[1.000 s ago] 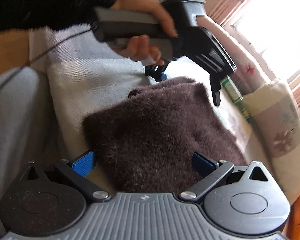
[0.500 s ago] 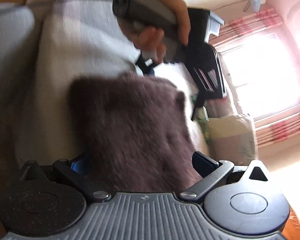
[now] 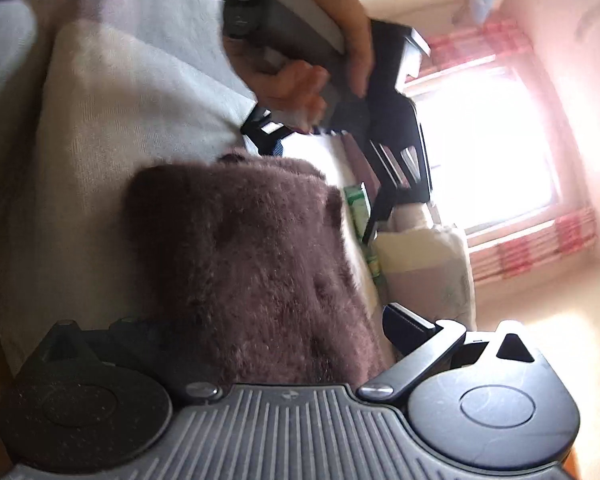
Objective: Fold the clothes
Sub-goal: 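Close the right gripper on the sweater next to the left gripper, then lift the gripped sweater end upward with both grippers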
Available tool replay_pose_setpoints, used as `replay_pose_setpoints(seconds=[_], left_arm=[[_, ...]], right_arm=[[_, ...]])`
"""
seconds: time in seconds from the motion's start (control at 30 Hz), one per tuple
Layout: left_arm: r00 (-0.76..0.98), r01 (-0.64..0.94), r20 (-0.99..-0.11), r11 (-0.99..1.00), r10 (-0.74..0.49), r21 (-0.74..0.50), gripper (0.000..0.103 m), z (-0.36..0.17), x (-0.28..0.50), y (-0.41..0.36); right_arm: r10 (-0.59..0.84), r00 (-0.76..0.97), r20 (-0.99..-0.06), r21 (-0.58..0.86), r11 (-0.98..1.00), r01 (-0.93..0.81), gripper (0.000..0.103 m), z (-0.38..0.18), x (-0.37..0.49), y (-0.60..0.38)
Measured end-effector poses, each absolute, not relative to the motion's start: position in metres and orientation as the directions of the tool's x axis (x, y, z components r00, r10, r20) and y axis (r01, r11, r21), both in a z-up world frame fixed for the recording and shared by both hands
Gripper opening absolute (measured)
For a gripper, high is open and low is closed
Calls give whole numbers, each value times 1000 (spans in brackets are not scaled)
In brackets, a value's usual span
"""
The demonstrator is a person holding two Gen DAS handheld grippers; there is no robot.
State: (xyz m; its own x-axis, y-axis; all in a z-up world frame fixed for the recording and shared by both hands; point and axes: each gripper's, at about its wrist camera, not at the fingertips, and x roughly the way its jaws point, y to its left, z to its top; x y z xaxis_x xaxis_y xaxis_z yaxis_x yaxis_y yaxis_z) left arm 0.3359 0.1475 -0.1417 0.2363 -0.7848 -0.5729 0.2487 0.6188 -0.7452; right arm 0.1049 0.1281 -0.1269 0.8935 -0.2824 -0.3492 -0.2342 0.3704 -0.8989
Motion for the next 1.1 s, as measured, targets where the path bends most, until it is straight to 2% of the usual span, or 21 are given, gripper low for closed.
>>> replay_pose_setpoints(seconds=[0.03, 0.17, 0.2, 0.3, 0.33, 0.4, 0.57, 0.73, 0.87, 1.0, 1.1], left_arm=[[238, 252, -574, 620, -784, -743, 99, -141, 335, 147], [243, 258, -570, 619, -785, -742, 99, -142, 334, 148], [242, 252, -567, 615, -787, -747, 99, -142, 334, 148], [238, 244, -564, 610, -791, -753, 99, -143, 336, 149], [239, 246, -565, 612, -790, -752, 99, -142, 335, 149], [242, 248, -567, 615, -787, -749, 99, -142, 334, 148], [250, 233, -565, 615, -786, -753, 99, -141, 331, 148], [200, 259, -525, 561, -827, -786, 98, -146, 328, 161], [185, 211, -480, 511, -858, -833, 81, -157, 336, 180], [169, 198, -506, 532, -846, -823, 80, -154, 352, 165], [167, 189, -528, 552, -833, -812, 83, -151, 360, 150]], right_arm=[[-281, 898, -338, -906, 354, -231, 102, -129, 107, 131], [-273, 874, -402, -857, 450, -253, 101, -119, 119, 128], [-266, 873, -409, -850, 460, -258, 92, -119, 115, 127], [-238, 870, -431, -848, 436, -300, 51, -127, 102, 132], [-233, 869, -436, -851, 421, -314, 45, -128, 102, 134], [-224, 865, -448, -855, 391, -341, 45, -131, 102, 137], [-182, 789, -587, -716, 572, -400, 43, -103, 126, 117], [-168, 794, -584, -695, 609, -382, 39, -103, 125, 113], [-157, 798, -582, -684, 626, -375, 40, -101, 125, 110], [-150, 797, -585, -675, 636, -375, 40, -103, 127, 108], [-143, 794, -590, -663, 647, -376, 40, -100, 123, 106]])
